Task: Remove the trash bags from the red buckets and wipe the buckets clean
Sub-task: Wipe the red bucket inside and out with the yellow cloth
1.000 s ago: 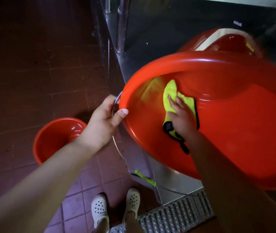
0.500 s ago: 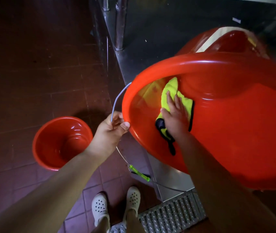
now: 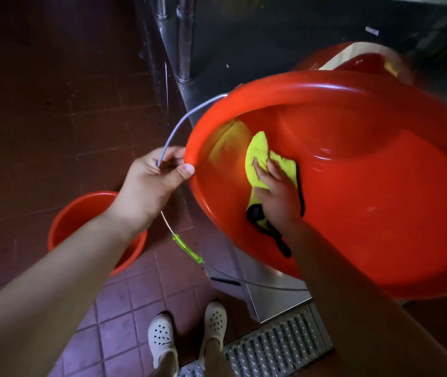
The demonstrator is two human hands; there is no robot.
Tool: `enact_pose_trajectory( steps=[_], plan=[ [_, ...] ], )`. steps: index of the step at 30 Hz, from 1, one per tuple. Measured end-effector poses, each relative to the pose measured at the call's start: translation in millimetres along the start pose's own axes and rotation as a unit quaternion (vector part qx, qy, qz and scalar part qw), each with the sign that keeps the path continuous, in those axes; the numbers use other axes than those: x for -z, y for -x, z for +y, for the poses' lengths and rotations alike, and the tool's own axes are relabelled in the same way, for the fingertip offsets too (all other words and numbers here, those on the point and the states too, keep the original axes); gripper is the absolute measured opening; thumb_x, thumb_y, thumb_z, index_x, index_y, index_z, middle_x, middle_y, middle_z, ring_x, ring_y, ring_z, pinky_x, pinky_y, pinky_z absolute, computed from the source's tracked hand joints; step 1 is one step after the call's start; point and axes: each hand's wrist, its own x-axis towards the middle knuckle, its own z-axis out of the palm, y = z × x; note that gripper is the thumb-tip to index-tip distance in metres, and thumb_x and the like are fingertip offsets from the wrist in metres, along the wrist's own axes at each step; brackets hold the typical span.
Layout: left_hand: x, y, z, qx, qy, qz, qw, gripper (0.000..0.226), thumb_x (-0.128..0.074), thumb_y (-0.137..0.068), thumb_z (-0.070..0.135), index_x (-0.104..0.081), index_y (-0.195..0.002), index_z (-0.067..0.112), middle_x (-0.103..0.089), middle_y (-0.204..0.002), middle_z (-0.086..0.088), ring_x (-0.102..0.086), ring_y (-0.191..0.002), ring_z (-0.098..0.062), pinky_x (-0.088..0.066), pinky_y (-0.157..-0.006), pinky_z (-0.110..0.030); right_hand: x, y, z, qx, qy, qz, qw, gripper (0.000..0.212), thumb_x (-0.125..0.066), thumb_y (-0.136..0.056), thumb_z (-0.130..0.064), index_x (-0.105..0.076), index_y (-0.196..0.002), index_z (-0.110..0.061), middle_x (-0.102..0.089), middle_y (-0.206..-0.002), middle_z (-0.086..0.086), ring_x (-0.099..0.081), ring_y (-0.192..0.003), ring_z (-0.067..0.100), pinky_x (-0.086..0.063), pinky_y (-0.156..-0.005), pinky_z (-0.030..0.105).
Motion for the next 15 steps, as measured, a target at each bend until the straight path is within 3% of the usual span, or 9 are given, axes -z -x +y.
enact_pose_trajectory(
  steps=[3, 6, 9, 11, 12, 15],
  plan=[
    [1.4, -4.0, 15.0, -0.013, -0.009, -0.029, 0.999, 0.022, -0.069, -0.078, -0.001, -0.064, -0.081, 0.02, -0.065, -0.069, 0.016, -0.057, -0.07, 0.002, -0.048, -0.074, -0.015, 24.8, -33.2, 25.5, -0.088, 0.016, -0.035, 0.995, 0.058, -0.05, -0.089, -0.013, -0.037, -0.142, -0.034, -0.023, -0.155, 0.003, -0.017, -0.144, 0.018, -0.015, -0.115, 0.029],
    [-5.1, -7.3, 26.7, -0.025, -0.001, -0.019, 1.0, 0.021, -0.068, -0.077, -0.004, -0.065, -0.08, 0.017, -0.067, -0.069, 0.015, -0.059, -0.069, 0.003, -0.048, -0.07, -0.012, 36.3, -51.9, 38.1, -0.153, 0.095, -0.043, 0.983, 0.057, -0.043, -0.092, -0.028, -0.026, -0.144, -0.042, -0.016, -0.157, -0.006, -0.01, -0.144, 0.013, -0.009, -0.116, 0.033],
    [-9.9, -3.4, 23.5, -0.004, 0.026, 0.012, 1.0, 0.019, -0.071, -0.077, 0.004, -0.068, -0.078, 0.024, -0.067, -0.073, 0.011, -0.061, -0.077, -0.006, -0.053, -0.084, -0.034, 31.8, -52.2, 36.2, -0.16, 0.148, -0.06, 0.974, 0.057, -0.038, -0.094, -0.04, -0.015, -0.145, -0.046, -0.01, -0.158, -0.011, -0.004, -0.145, 0.011, -0.007, -0.115, 0.037],
    [-12.2, 0.3, 18.2, 0.015, 0.037, 0.01, 0.999, 0.006, -0.07, -0.078, 0.02, -0.065, -0.08, 0.023, -0.064, -0.079, 0.004, -0.058, -0.082, -0.016, -0.047, -0.092, -0.052, 32.3, -53.5, 31.9, -0.166, 0.147, -0.067, 0.973, 0.057, -0.038, -0.095, -0.042, -0.014, -0.146, -0.046, -0.008, -0.158, -0.011, -0.004, -0.145, 0.012, -0.006, -0.115, 0.038],
    [-13.9, 2.1, 18.0, 0.022, 0.039, -0.003, 0.999, 0.01, -0.068, -0.079, 0.029, -0.062, -0.082, 0.022, -0.06, -0.082, -0.002, -0.055, -0.083, -0.02, -0.044, -0.093, -0.058, 32.6, -53.8, 28.3, -0.173, 0.14, -0.064, 0.973, 0.057, -0.04, -0.094, -0.042, -0.015, -0.146, -0.046, -0.01, -0.158, -0.01, -0.006, -0.145, 0.013, -0.007, -0.115, 0.037],
    [-19.3, 4.4, 21.3, 0.016, 0.021, -0.047, 0.999, 0.031, -0.06, -0.081, 0.043, -0.054, -0.085, 0.013, -0.049, -0.081, -0.007, -0.045, -0.08, -0.02, -0.044, -0.084, -0.056, 22.5, -44.9, 7.9, -0.149, 0.101, -0.013, 0.984, 0.059, -0.05, -0.092, -0.037, -0.025, -0.145, -0.041, -0.021, -0.156, -0.002, -0.022, -0.141, 0.019, -0.02, -0.112, 0.032]
  ],
)
